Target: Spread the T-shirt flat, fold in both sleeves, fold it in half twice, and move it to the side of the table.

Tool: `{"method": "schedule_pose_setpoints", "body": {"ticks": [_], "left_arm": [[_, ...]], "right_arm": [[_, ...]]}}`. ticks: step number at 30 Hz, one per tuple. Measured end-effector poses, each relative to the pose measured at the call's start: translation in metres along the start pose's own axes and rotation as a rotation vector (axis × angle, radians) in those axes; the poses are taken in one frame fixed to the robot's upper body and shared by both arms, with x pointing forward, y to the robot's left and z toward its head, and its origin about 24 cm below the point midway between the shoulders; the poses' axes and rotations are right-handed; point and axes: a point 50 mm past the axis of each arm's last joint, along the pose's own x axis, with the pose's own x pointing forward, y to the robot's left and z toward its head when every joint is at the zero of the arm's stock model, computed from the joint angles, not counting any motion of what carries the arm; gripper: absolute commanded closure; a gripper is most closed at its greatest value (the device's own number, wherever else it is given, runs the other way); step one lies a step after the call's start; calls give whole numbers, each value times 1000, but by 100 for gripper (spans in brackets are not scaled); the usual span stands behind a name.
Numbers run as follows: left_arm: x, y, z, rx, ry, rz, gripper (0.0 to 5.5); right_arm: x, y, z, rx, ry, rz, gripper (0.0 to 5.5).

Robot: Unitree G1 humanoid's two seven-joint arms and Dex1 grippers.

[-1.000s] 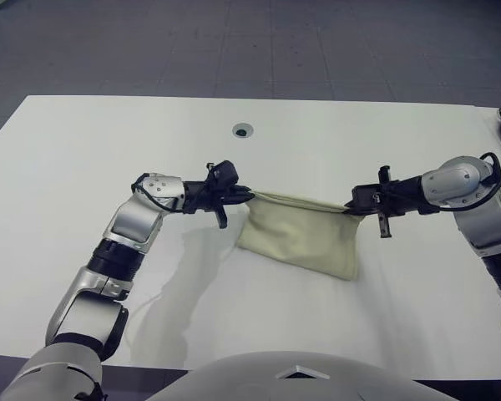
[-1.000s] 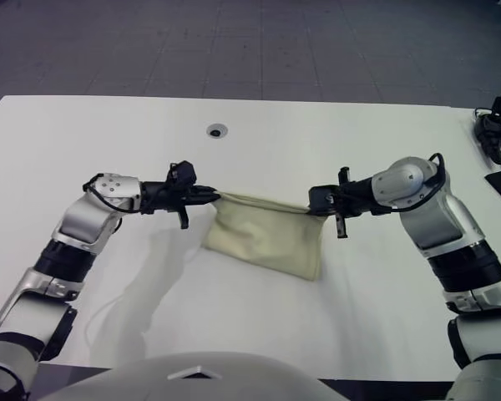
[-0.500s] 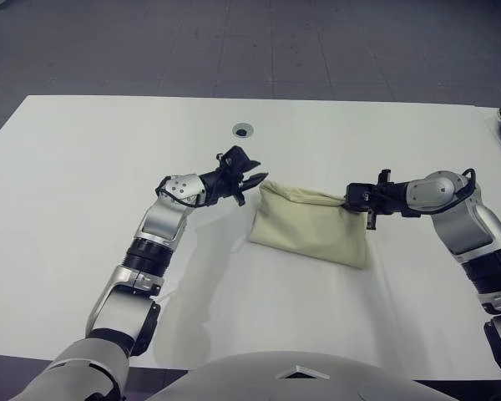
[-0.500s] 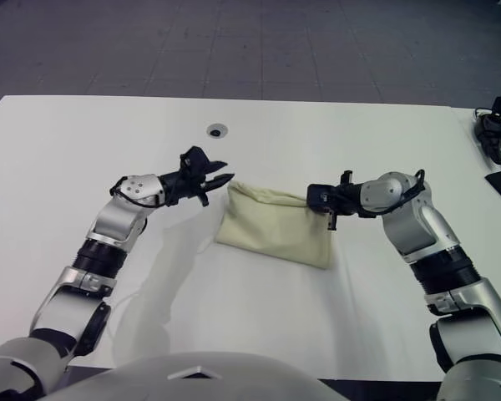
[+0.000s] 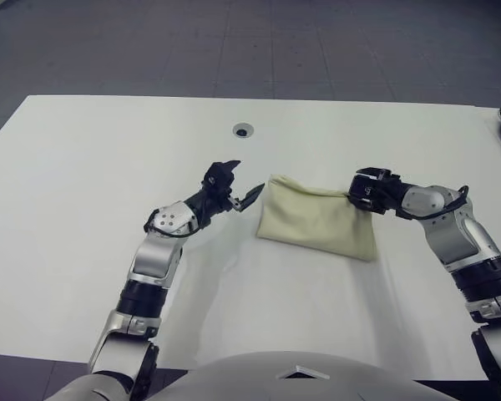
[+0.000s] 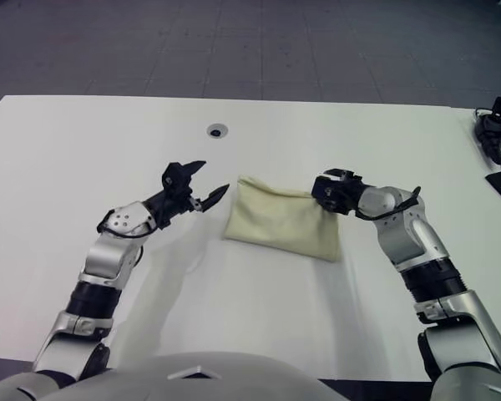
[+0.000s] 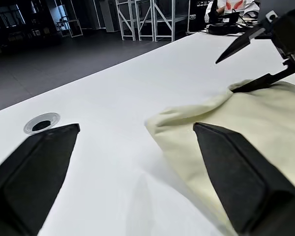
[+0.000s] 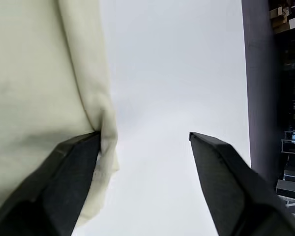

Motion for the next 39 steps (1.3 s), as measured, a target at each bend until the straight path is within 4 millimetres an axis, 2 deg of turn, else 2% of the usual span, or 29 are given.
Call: {"method": "schedule_pose_setpoints", "body": {"ticks": [4,11,21,26,29,34,39], "left_arm": [[-3,-11,-1,-1,-1,-46,11],[-5,-30,-11,-22,29,-103,10],[-9,-37,-16,-23,51,-116,10],[-10,-37,-18,-26,56,-107,10],[-10,-37,-17,-26,52,-100,10],[-11,-34,-12,-43,27,-69,10],[-12,-31,-6,-57,0,-46,10]], "right_arm": [[3,3,3,40,-48,-71,105],[10,2,10,13,-103,-237,11],[14,2,13,-66,-133,-383,11],[4,1,24,156,-309,-355,11],[-4,4,24,195,-386,-319,11],[-19,27,-1,198,-362,-189,11],[-27,46,-15,46,-304,-94,11]]}}
